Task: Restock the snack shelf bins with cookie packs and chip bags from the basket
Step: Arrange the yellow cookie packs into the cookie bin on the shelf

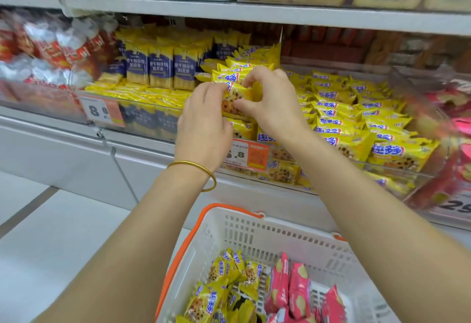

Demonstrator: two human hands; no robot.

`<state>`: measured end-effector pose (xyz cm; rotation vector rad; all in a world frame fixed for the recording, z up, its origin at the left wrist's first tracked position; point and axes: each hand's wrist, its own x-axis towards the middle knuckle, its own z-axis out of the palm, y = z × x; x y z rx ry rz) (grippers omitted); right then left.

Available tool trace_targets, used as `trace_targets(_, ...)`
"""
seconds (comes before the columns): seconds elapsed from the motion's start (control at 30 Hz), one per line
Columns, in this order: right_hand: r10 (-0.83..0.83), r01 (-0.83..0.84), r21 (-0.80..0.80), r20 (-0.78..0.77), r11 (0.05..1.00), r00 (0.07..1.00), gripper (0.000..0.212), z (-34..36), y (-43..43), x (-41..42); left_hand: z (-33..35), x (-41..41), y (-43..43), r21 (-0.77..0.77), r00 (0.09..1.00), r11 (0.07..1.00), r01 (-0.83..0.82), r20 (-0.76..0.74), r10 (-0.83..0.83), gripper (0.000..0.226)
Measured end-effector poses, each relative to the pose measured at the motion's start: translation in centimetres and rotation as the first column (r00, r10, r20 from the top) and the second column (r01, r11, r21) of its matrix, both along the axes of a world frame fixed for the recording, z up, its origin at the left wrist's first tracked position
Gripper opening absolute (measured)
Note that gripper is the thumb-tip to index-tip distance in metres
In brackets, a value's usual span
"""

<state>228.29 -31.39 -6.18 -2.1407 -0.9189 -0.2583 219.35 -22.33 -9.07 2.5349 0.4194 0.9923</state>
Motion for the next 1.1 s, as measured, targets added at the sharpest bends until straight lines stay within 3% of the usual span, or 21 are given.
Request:
trace_targets(0.1,0.031,-0.032,-0.041,-0.007,0.999,0.999,0.033,0.5,-0.7,-0.1,-0.2,-0.2,0.2,0.035,1.000,0.999,-0.010,-0.026,0.010,0.058)
trace_targets(0.27,0.027,-0.028,0.042,0.021,0.999,0.999,0.044,1.2,-2.7,-0.8,-0.7,-1.4,-0.3,0.087,0.999,0.996,-0.030,-0.013,0.031,0.056)
trace_targets(0.43,0.035,-0.048,0.181,0.070,0.982,0.997,0.030,0.7,-6.0,-2.9,-0.7,-3.4,-1.7,0.164,0.999,0.986,-0.022,0.030,0.017,0.047)
trace_targets(0.53,0.090,-0.099,0.191,0.055,0.977,0.994,0.024,-2.6,-8.3,-4.7,-1.6,-5.1,-2.9,0.199,0.988,0.977,0.071,-0.148,-0.042,0.038)
trace_targets(0.63,0.129,-0.152,-0.160,-0.148,0.975,0.980,0.024,-10.1,-9.0,-5.9,-3.9,-7.0,-4.2,0.149,0.845,0.967,0.207,-0.525,-0.100,0.035)
trace_targets(0.7,0.133,-0.276,-0.411,-0.344,0.869,0.929,0.024,-16.3,-8.8,-6.8,-5.6,-8.0,-4.3,0.152,0.723,0.956,0.251,-0.686,-0.081,0.033)
trace_targets(0.73,0.141,-0.354,-0.463,-0.433,0.813,0.890,0.024,-19.2,-8.5,-7.3,-6.2,-8.4,-4.3,0.162,0.673,0.949,0.271,-0.737,-0.067,0.034)
trace_targets(0.8,0.134,-0.474,-0.483,-0.583,0.737,0.802,0.031,-24.2,-7.5,-8.9,-7.1,-9.0,-4.2,0.168,0.592,0.939,0.301,-0.805,-0.046,0.033)
trace_targets(0.87,0.088,-0.532,-0.434,-0.710,0.727,0.699,0.048,-27.6,-5.8,-10.7,-7.9,-9.3,-3.8,0.170,0.531,0.934,0.314,-0.847,-0.025,0.034)
trace_targets(0.93,0.022,-0.536,-0.443,-0.756,0.718,0.654,0.057,-30.2,-3.9,-12.5,-8.3,-9.4,-3.3,0.168,0.505,0.937,0.307,-0.863,-0.011,0.035)
trace_targets(1.03,-0.020,-0.494,-0.519,-0.703,0.697,0.710,0.039,-32.4,-2.6,-14.0,-8.7,-9.0,-2.7,0.178,0.507,0.940,0.292,-0.862,0.005,0.034)
trace_targets(1.1,-0.030,-0.436,-0.428,-0.740,0.791,0.672,0.014,-32.9,-3.0,-14.1,-8.8,-8.6,-2.5,0.175,0.495,0.942,0.287,-0.869,0.010,0.033)
